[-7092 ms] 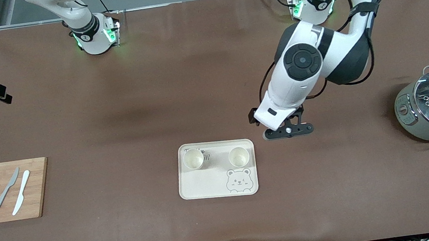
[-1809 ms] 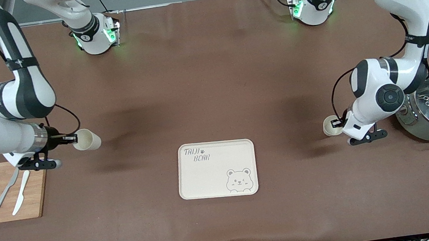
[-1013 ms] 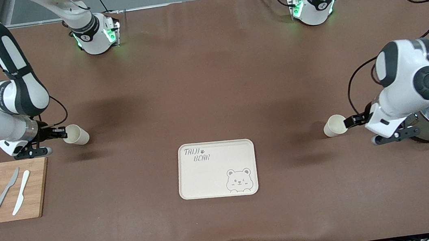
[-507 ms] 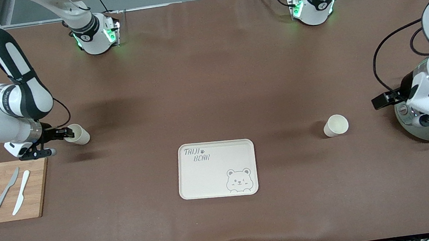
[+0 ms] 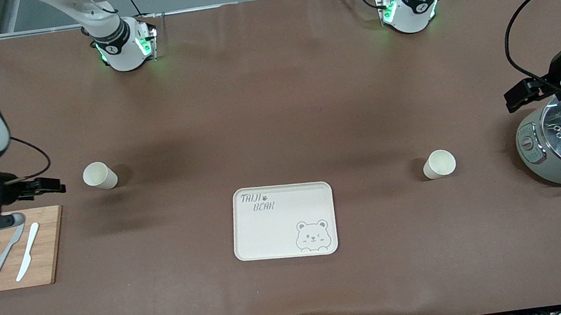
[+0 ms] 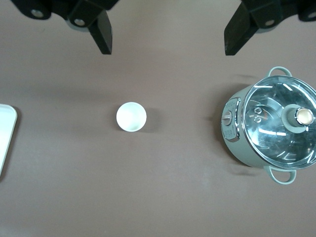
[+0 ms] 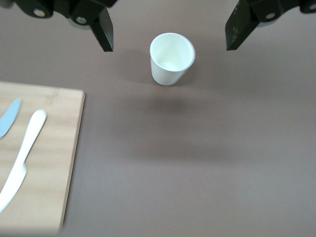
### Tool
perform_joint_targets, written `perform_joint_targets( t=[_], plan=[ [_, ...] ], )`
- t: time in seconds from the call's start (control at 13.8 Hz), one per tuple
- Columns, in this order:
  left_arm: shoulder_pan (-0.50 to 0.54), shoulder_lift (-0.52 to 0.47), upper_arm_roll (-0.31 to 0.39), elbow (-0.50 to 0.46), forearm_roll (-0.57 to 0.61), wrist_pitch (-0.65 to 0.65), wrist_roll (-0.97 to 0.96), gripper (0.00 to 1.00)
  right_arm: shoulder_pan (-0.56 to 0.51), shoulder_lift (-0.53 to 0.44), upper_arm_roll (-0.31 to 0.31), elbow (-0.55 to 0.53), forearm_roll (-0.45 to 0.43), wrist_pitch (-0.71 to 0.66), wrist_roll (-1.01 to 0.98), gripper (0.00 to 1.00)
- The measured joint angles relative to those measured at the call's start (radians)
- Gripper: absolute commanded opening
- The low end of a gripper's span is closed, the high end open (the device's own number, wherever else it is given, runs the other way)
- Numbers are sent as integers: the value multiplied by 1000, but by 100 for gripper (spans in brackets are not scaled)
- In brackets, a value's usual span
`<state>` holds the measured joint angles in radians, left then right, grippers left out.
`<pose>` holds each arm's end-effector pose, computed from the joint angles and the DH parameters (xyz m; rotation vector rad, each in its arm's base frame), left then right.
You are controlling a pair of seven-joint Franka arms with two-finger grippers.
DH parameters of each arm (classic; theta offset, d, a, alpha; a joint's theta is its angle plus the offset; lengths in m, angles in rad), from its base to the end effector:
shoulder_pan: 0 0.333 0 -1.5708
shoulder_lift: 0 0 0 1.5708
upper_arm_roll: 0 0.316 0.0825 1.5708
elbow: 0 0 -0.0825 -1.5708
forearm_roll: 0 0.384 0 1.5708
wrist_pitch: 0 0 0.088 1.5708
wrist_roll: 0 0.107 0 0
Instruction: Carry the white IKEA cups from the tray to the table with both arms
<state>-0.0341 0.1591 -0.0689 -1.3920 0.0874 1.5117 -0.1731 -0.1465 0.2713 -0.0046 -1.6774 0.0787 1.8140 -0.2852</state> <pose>0.5956 -0.0482 0.6121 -3.0581 -0.1135 0.0431 0.6183 -0.0873 0.4327 -3.0308 -0.1670 0.1756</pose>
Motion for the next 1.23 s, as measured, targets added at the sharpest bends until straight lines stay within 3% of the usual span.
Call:
perform_joint_targets(
  t=[0.22, 0.43, 0.72, 0.94, 1.23],
  plan=[
    [0, -16, -1, 0, -1, -18, 14, 100, 49, -2, 4, 217, -3, -135, 2, 100],
    [0, -38, 1, -5, -1, -45, 29, 100, 57, -16, 4, 294, -3, -257, 69, 100],
    [-38, -121, 46, -79, -17, -54, 40, 100, 131, -106, 8, 302, -6, -398, 323, 100],
    [-105, -182, 116, -140, -50, -54, 45, 100, 184, -206, 9, 276, -39, -440, 352, 100],
    [-125, -200, 118, -161, -51, -52, 45, 100, 174, -299, -4, 209, -64, -441, 304, 100]
  ],
)
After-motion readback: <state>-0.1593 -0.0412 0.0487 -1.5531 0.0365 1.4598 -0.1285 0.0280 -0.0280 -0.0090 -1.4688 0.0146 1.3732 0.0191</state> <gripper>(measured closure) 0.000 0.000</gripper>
